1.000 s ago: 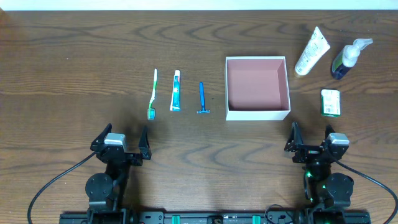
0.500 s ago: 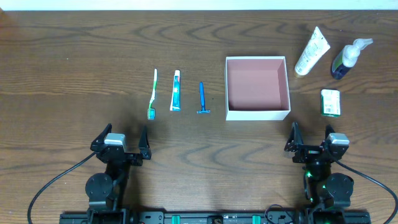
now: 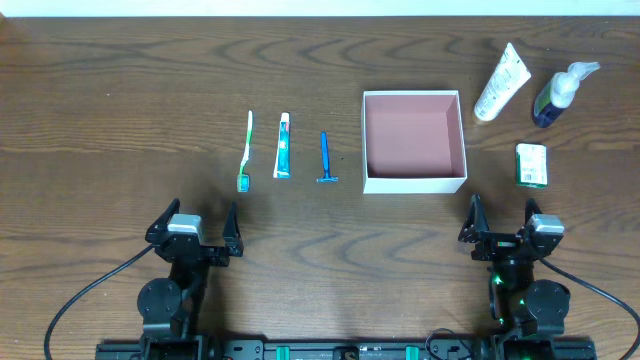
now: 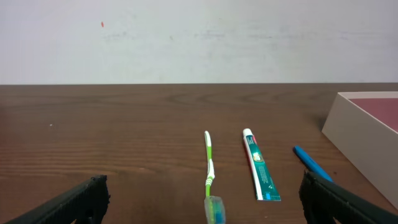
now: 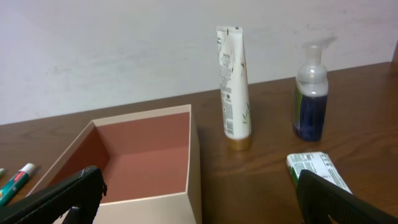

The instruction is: Pack container

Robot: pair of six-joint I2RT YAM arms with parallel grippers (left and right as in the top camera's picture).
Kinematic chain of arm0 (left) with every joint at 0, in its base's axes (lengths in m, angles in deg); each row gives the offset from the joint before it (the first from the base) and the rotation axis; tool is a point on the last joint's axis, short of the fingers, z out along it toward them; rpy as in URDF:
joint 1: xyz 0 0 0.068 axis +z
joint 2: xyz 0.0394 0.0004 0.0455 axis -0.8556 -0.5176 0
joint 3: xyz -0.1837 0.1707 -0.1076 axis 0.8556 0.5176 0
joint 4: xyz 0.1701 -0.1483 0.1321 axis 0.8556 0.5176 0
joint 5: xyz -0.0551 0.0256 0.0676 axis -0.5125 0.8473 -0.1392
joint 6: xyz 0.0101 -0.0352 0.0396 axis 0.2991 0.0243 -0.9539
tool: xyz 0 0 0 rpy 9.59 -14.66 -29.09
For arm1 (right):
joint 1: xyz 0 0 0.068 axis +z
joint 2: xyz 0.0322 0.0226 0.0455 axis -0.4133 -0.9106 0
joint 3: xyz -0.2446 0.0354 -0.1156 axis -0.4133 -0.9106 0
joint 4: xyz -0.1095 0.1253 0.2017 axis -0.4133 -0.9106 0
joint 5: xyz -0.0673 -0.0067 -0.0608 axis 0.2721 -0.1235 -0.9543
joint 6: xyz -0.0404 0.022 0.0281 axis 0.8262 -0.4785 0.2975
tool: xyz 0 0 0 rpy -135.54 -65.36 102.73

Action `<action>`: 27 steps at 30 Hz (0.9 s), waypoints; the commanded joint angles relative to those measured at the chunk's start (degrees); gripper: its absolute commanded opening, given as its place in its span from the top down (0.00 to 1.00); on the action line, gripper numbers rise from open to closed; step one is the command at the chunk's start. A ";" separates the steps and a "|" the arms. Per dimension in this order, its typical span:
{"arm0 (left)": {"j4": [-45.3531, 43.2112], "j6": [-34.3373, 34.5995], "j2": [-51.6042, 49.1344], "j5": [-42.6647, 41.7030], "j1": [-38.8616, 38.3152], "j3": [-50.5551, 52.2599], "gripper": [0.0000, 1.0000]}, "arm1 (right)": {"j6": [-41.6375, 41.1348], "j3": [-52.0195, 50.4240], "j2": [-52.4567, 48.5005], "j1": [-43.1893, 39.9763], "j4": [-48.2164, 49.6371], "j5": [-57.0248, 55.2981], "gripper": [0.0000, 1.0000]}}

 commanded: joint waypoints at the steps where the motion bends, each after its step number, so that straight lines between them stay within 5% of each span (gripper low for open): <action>1: 1.84 -0.13 0.35 -0.81 0.20 1.01 0.02 | 1.03 -0.20 0.37 0.72 -1.42 -1.03 0.01; 14: 1.84 -0.13 0.35 -0.81 0.20 1.01 0.02 | 7.45 3.54 -0.44 0.72 25.40 10.36 0.01; 21: 1.84 -0.13 0.35 -0.81 0.20 1.01 0.02 | 19.43 24.37 -14.43 -0.59 7.17 4.11 0.01; 27: 1.84 -0.13 0.35 -0.81 0.20 1.01 0.02 | 20.74 49.07 -39.93 -4.07 -11.72 4.72 0.01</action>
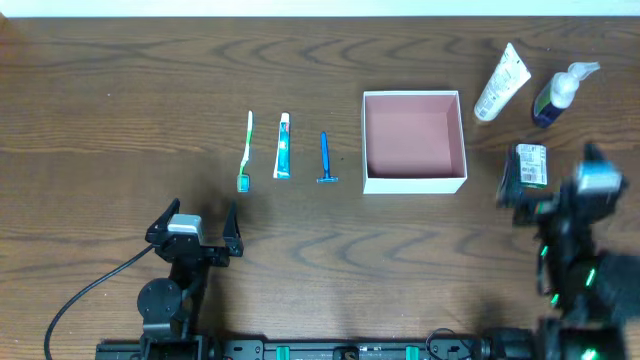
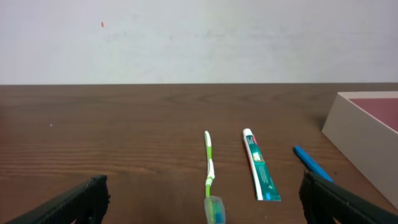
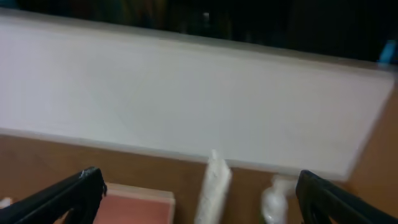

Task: Pack container
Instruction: 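Reach the right gripper to the white lotion tube and grasp it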

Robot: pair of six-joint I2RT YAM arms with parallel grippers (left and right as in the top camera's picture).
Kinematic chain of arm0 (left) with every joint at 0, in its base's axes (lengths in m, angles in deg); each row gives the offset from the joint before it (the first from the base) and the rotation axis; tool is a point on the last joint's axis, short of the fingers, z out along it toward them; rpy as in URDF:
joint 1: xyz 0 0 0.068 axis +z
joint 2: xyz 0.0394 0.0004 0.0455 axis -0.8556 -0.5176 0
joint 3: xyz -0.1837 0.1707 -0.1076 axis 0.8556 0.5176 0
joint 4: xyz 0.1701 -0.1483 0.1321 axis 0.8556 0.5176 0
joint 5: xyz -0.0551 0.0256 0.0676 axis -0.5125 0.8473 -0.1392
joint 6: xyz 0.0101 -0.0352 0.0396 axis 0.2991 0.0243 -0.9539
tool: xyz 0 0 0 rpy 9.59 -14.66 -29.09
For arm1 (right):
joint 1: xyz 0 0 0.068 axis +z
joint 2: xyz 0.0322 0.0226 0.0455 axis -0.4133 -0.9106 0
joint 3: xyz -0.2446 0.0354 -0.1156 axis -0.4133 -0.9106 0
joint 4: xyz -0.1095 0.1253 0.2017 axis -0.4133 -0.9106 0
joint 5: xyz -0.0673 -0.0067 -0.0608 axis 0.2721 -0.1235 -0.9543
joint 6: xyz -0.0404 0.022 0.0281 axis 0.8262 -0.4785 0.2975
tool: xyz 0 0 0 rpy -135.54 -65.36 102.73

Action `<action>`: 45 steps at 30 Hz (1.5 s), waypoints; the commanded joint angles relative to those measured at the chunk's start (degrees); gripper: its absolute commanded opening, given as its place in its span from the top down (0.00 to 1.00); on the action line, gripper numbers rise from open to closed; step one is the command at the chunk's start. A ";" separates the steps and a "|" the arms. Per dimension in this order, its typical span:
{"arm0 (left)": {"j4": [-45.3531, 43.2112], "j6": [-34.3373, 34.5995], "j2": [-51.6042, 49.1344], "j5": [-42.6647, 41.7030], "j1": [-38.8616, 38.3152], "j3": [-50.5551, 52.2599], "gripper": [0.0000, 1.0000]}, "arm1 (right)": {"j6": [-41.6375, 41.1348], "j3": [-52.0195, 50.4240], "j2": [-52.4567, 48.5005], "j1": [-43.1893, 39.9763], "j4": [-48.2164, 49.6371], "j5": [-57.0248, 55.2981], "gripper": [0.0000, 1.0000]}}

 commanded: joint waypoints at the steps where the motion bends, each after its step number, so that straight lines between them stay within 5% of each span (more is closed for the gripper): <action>1: 1.88 -0.11 0.37 -0.83 0.20 1.01 0.02 | 2.99 13.68 -14.27 -2.34 -7.04 3.04 0.01; 8: 1.88 -0.13 0.37 -0.83 0.20 1.01 0.02 | 3.96 50.66 -45.07 -4.42 -33.79 16.22 0.01; 12: 1.88 -0.13 0.37 -0.83 0.20 1.01 0.02 | 5.90 59.98 -54.60 -4.39 -40.54 16.55 0.01; 15: 1.88 -0.11 0.37 -0.83 0.20 1.01 0.02 | 12.68 61.94 -59.23 -5.25 -39.69 16.50 0.01; 34: 1.88 -0.13 0.37 -0.83 0.20 1.01 0.02 | 12.44 65.18 -76.52 -9.57 -35.58 16.85 0.01; 45: 1.88 -0.11 0.37 -0.83 0.20 1.01 0.02 | 17.68 65.09 -80.74 -8.35 -38.05 16.92 0.16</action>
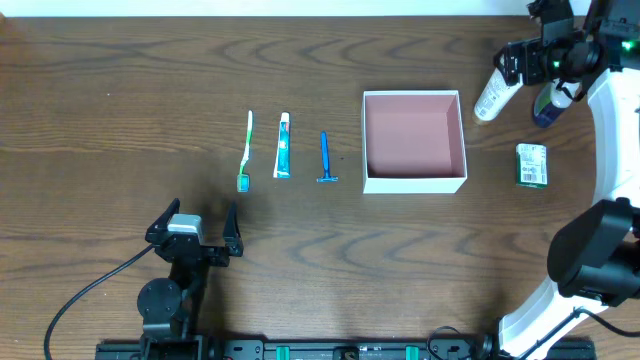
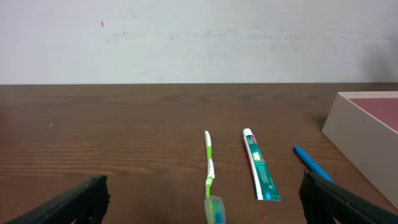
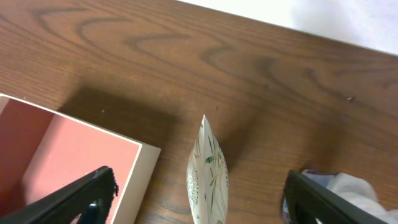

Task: Pack container
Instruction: 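Reach the right gripper to the white lotion tube and grasp it, then carry the lotion tube over the box and lower it inside, release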

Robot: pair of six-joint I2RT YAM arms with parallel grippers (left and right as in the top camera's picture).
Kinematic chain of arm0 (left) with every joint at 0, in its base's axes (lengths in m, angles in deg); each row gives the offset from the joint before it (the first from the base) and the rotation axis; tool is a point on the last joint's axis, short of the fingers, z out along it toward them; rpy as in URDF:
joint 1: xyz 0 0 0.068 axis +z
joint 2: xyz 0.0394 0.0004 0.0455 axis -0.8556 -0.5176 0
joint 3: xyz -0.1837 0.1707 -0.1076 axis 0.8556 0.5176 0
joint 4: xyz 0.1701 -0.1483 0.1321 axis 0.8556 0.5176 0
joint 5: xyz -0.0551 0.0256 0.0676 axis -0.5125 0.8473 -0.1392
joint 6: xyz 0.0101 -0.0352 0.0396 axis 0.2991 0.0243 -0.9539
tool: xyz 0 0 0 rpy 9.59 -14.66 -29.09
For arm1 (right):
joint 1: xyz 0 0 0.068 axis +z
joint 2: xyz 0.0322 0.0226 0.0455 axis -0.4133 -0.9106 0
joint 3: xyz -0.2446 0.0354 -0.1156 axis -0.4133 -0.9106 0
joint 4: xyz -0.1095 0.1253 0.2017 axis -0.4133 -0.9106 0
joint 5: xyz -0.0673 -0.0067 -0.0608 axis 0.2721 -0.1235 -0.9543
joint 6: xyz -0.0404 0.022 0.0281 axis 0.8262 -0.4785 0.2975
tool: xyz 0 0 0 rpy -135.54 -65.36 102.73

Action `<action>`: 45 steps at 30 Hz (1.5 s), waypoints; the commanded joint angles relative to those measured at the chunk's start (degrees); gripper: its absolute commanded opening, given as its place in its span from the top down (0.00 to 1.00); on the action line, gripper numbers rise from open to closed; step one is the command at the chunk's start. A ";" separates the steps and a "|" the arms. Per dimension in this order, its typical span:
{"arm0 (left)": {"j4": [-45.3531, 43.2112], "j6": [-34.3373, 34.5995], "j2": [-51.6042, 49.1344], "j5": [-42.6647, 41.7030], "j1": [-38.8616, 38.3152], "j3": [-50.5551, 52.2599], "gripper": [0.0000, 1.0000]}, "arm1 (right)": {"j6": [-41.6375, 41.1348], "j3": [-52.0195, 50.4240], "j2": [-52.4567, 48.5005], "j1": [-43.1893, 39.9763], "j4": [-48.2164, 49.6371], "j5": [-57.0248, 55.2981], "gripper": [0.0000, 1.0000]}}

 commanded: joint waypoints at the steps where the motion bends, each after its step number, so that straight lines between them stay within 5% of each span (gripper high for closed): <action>1: 1.84 -0.13 0.35 -0.81 0.20 1.01 0.02 | 1.90 1.29 -1.66 1.01 -0.28 0.81 0.18; 7: 1.84 -0.13 0.35 -0.81 0.20 1.01 0.02 | 1.90 1.27 -4.31 1.05 -0.35 0.81 0.32; 18: 1.84 -0.11 0.35 -0.81 0.20 1.01 0.02 | 0.74 1.55 -4.48 1.03 0.94 0.52 0.99; 25: 1.84 -0.11 0.35 -0.81 0.20 1.01 0.02 | -3.48 9.07 -3.15 1.03 -4.55 0.90 0.99; 36: 1.84 -0.13 0.35 -0.81 0.20 1.01 0.02 | -7.26 38.62 4.33 4.37 -29.62 5.55 0.99; 45: 1.84 -0.13 0.35 -0.81 0.20 1.01 0.02 | -7.17 39.82 8.68 17.49 -38.45 3.28 0.99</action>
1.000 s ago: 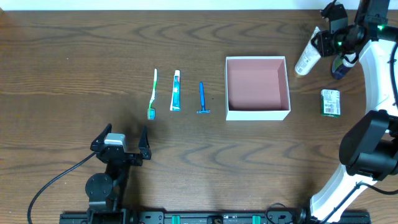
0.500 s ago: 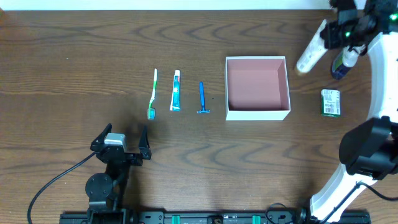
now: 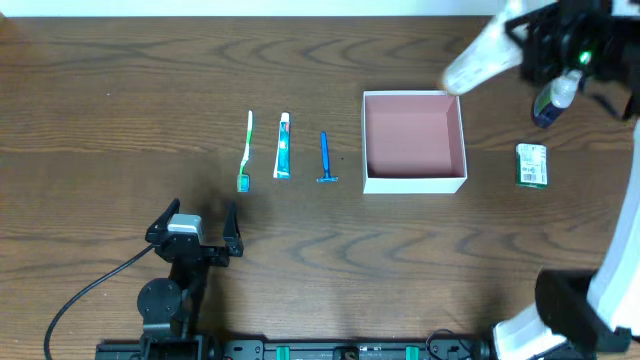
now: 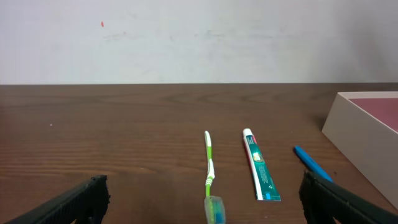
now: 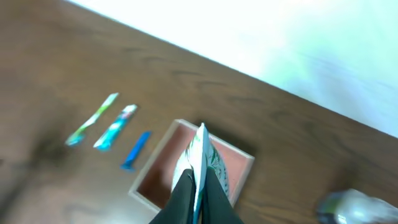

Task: Pack container
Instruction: 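Carry the lotion tube over the box and lower it inside, release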

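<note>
My right gripper (image 5: pixel 199 194) is shut on the flat crimped end of the white lotion tube (image 5: pixel 203 155). The tube (image 3: pixel 478 58) hangs in the air over the back right corner of the open white box (image 3: pixel 415 184), whose inside is pink. Below the tube, the box (image 5: pixel 153 169) holds nothing that I can see. My left gripper (image 4: pixel 205 205) rests open near the front edge. Ahead of it the green toothbrush (image 4: pixel 209 163), the toothpaste (image 4: pixel 260 167) and the blue razor (image 4: pixel 311 163) lie side by side on the table.
A blue pump bottle (image 3: pixel 551 98) stands at the back right of the brown wooden table. A small green soap box (image 3: pixel 531 165) lies right of the white box. The toothbrush (image 3: pixel 244 150), toothpaste (image 3: pixel 284 145) and razor (image 3: pixel 324 157) lie left of it.
My right gripper was open just above the standing tube at the back right. Now it is shut on the tube's top end and holds it up over the box. The left arm is unmoved.
Both grippers rested open at the front edge, with the tube standing at the back right. Then the right arm was raised near the soap box. Then it was open over the tube. Now it holds the tube above the box.
</note>
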Robot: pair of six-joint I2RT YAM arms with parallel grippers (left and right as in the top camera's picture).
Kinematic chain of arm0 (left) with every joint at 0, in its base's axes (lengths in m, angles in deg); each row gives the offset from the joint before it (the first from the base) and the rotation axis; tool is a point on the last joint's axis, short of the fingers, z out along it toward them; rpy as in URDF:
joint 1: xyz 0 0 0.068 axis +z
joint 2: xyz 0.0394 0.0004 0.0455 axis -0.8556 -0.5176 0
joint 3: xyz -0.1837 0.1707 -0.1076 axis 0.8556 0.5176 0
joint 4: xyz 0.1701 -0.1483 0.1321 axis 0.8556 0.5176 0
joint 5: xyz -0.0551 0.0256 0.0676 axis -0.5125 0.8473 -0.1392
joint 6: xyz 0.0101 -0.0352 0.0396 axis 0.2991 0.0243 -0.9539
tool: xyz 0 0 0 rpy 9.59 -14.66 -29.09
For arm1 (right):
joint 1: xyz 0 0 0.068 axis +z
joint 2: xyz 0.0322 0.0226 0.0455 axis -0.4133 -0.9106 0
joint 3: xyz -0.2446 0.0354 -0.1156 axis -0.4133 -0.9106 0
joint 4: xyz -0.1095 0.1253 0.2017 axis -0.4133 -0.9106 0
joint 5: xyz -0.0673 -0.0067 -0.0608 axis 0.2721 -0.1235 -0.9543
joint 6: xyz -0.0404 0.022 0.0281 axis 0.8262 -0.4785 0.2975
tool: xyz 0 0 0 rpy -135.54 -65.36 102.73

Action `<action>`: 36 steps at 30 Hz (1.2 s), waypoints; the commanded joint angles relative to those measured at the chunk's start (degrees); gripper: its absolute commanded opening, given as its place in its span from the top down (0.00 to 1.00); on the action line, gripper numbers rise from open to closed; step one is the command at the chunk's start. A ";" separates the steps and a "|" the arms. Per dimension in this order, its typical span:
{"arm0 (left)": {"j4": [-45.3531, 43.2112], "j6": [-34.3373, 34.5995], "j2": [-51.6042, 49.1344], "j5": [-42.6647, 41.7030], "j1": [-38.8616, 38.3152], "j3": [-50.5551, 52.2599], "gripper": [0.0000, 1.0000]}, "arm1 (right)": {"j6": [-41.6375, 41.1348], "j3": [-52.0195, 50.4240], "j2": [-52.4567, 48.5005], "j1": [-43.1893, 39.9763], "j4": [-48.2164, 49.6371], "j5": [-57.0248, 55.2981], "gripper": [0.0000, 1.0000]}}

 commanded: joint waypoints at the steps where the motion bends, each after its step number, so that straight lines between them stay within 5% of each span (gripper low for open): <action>1: 1.84 -0.13 0.35 -0.81 0.20 1.01 0.02 | -0.90 -1.14 -1.64 5.05 -0.13 -0.09 0.99; 9: 1.84 -0.13 0.35 -0.81 0.20 1.01 0.02 | -1.73 -9.68 -4.76 12.59 3.19 -9.57 0.99; 36: 1.84 -0.13 0.35 -0.81 0.20 1.01 0.02 | -11.43 -43.08 -5.66 13.62 36.37 -9.42 0.99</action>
